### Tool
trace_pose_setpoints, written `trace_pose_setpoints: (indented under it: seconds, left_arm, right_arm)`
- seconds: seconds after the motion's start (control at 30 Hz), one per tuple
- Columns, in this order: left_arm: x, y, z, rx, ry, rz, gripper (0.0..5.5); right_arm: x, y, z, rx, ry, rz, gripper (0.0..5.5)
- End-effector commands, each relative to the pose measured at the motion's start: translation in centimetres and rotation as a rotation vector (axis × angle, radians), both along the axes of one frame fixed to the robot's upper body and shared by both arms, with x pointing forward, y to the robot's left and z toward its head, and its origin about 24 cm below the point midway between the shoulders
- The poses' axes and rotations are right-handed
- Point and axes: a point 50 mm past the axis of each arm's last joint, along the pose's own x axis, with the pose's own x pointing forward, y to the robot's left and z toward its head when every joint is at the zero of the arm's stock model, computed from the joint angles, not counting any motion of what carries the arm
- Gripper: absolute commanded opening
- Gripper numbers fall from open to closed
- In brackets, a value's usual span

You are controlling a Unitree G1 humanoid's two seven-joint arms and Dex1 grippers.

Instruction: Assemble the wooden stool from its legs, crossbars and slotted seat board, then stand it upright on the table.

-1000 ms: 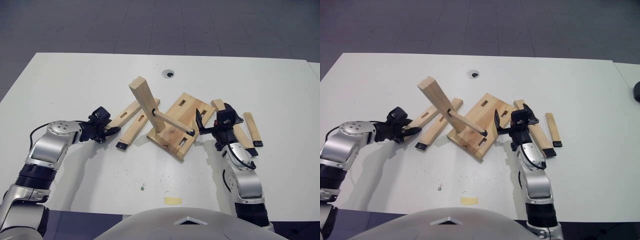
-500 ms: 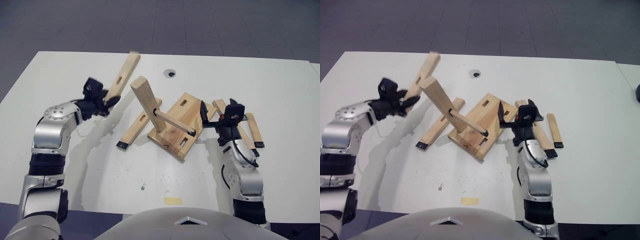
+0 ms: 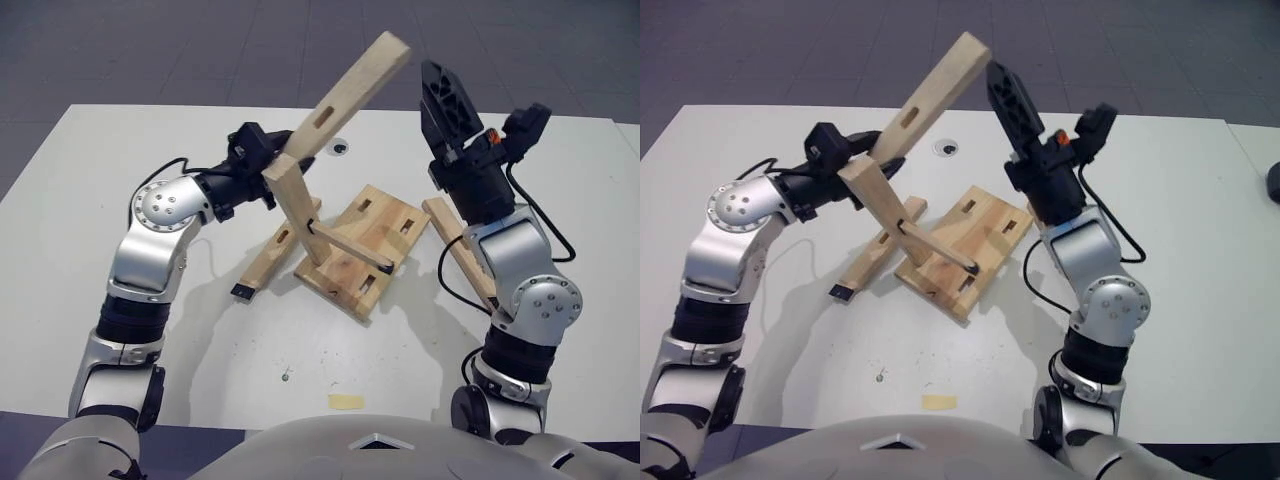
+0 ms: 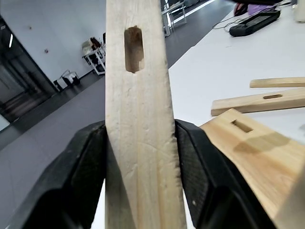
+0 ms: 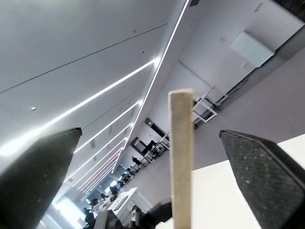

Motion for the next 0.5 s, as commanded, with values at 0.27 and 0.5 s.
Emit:
trace_pose_setpoints:
  seconds: [0.27,0.5]
  left_arm:
    - [-1.4,-1.5,-1.3,0.003,0.031,-0.032,2.08]
    - [-1.7,-1.8,-1.1,-0.009,0.032,-0.037,2.08]
  right_arm:
    - [1.7,0.5,-0.9,-0.119,0.066,0.041,5.12]
    - [1.4,-0.3,-1.7,-0.053,0.084,-0.016,3.94]
